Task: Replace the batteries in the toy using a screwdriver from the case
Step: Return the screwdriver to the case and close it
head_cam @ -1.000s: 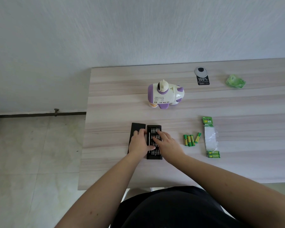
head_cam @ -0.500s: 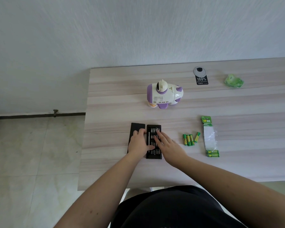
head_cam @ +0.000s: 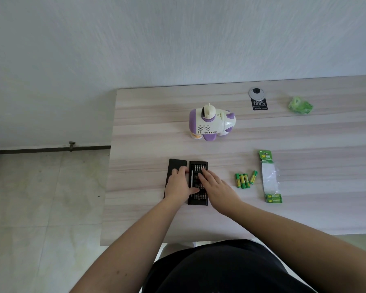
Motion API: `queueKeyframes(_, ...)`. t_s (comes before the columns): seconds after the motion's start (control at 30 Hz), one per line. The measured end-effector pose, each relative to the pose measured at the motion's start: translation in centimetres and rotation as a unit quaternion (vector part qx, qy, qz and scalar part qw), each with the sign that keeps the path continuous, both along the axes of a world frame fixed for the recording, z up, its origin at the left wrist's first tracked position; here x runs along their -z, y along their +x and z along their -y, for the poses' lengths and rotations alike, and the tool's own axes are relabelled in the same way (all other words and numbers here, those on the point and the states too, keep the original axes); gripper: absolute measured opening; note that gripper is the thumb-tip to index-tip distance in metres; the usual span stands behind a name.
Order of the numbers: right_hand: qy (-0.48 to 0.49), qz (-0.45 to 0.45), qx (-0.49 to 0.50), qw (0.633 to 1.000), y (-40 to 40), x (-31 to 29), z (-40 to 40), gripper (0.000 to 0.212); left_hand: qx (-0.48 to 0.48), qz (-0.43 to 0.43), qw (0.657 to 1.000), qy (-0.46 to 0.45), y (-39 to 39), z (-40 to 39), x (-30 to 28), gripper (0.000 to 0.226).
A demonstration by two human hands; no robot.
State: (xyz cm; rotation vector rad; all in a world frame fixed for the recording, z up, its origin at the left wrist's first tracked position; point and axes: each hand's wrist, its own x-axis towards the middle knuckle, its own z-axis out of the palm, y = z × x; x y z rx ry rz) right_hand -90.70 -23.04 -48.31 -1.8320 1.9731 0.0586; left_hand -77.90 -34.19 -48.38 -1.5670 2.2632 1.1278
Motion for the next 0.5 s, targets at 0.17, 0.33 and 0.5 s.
queueKeyframes(0.17,-0.008,0.026,0.060,0.998,-0.4,-0.4,0.1,0.067,0.005,-0.012,1.000,-0.007,0.3,0.0,0.1,0.074)
queueKeyframes(0.33,-0.021,0.000,0.086,0.996,-0.2,-0.3,-0.1,0.061,-0.023,-0.086,0.996,-0.003,1.6,-0.2,0.1,0.065)
queueKeyframes(0.5,-0.047,0.060,0.178,0.981,-0.7,-1.2,1.2,0.055,-0.073,-0.147,0.985,-0.054,3.7,-0.2,-0.2,0.039)
